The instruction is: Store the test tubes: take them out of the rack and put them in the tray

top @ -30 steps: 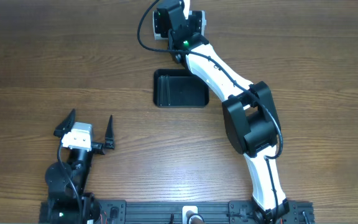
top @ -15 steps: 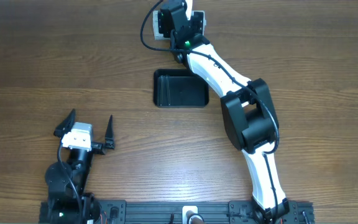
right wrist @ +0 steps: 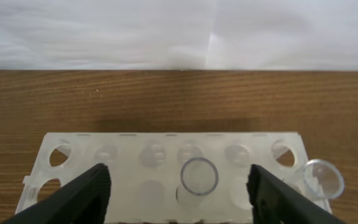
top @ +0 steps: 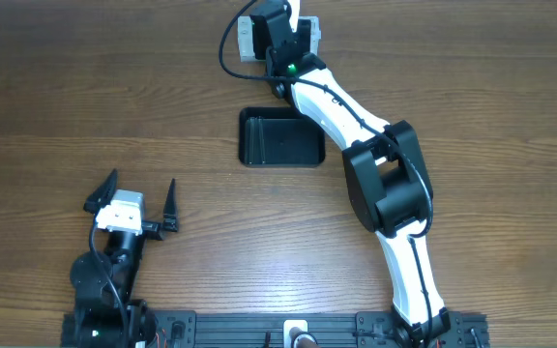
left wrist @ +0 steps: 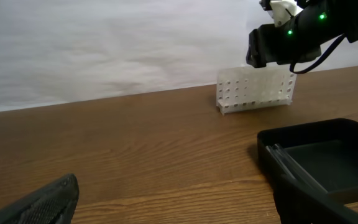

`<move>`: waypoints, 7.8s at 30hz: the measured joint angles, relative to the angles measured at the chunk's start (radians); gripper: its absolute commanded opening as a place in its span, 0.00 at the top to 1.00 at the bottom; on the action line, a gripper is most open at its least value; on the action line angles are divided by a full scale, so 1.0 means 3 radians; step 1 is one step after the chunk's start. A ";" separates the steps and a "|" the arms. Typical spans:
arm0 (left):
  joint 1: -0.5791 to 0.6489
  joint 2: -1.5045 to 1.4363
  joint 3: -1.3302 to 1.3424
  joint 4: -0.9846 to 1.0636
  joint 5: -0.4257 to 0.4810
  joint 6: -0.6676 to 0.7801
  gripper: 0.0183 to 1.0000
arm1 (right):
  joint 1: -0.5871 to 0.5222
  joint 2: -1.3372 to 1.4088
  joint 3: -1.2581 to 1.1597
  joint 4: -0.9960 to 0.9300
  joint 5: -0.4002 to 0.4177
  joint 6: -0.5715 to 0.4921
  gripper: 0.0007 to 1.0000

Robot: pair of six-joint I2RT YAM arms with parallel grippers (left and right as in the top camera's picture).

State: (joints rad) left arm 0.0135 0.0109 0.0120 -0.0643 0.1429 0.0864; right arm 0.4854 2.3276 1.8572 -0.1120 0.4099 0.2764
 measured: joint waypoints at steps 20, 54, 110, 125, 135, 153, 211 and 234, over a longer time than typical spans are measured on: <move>0.0000 0.0000 0.0001 0.0000 0.0001 0.0000 0.00 | 0.0000 0.0000 0.0000 -0.0065 0.0043 -0.0004 0.55; 0.0000 0.0000 0.0001 0.0000 0.0001 0.0000 0.00 | -0.0067 0.0075 0.0005 0.0177 0.0062 -0.0172 0.65; 0.0000 0.0000 0.0000 0.0000 0.0000 0.0000 0.00 | 0.0011 -0.0041 0.0121 -0.0088 0.0093 -0.0322 0.86; 0.0000 0.0000 0.0001 0.0000 0.0001 0.0000 0.00 | 0.0020 -0.1694 0.0200 -0.1296 -0.0050 -0.0309 0.88; 0.0000 0.0000 0.0000 0.0000 0.0000 0.0000 0.00 | 0.0001 -0.1428 0.0201 -0.2483 -0.0439 0.0285 0.85; 0.0000 0.0000 0.0000 0.0000 0.0000 0.0000 0.00 | -0.0011 -0.0487 0.0136 -0.2702 -0.1199 0.0477 0.88; 0.0000 0.0000 0.0000 0.0000 0.0000 0.0000 0.00 | 0.0086 -0.0821 0.0113 -0.2665 -0.1203 0.0170 0.48; 0.0000 0.0000 0.0000 0.0000 0.0001 0.0000 0.00 | -0.0198 -0.0341 0.0191 -0.1119 0.0136 -0.0292 0.41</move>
State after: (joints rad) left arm 0.0135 0.0109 0.0120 -0.0643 0.1432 0.0864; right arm 0.4259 2.2253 1.9144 -0.4477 0.4507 0.1886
